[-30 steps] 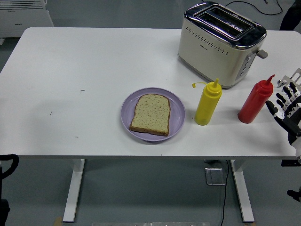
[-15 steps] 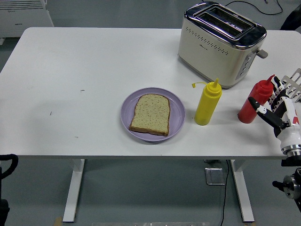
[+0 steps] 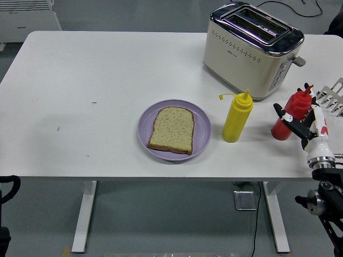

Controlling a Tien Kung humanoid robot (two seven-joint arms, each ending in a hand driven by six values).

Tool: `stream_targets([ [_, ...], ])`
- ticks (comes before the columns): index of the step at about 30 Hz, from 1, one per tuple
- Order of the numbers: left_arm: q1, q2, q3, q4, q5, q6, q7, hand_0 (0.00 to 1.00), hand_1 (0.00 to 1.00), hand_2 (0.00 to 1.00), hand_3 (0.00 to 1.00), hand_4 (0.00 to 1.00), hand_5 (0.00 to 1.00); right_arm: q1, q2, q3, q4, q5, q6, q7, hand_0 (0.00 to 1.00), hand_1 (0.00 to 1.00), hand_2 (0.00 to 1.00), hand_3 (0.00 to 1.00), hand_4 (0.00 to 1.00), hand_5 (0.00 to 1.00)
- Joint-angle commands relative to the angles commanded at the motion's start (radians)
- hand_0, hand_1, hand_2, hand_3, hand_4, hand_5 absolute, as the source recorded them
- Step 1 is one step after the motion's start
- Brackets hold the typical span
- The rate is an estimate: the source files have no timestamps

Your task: Pick up the cup,pour liquid into bread,place the cup on the desk

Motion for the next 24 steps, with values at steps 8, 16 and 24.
stream_targets([
  [8, 0.0, -0.001, -0.001, 0.001, 0.0, 0.0, -0.001, 0.72, 0.735, 0.729, 0.666, 0.632, 0.998, 0.029, 0.021, -0.039, -0.028, 0.07, -0.043, 0.011, 0.795, 0.679, 0.658, 0.842, 0.874, 0.213],
  [16, 0.002, -0.001, -0.003, 0.001, 0.0, 0.0, -0.001, 0.721, 0.735, 0.729, 0.666, 0.635, 0.998, 0.046, 0.036, -0.059, -0.042, 0.151, -0.098, 0.05, 0.419, 0.356, 0.383, 0.461, 0.829, 0.144],
  [24, 0.002, -0.001, -0.002, 0.001, 0.0, 0.0, -0.001, 0.721, 0.735, 0.729, 0.666, 0.638, 0.998, 0.056, 0.045, -0.07, -0.061, 0.199, -0.129, 0.085, 0.304, 0.255, 0.329, 0.376, 0.801, 0.107],
])
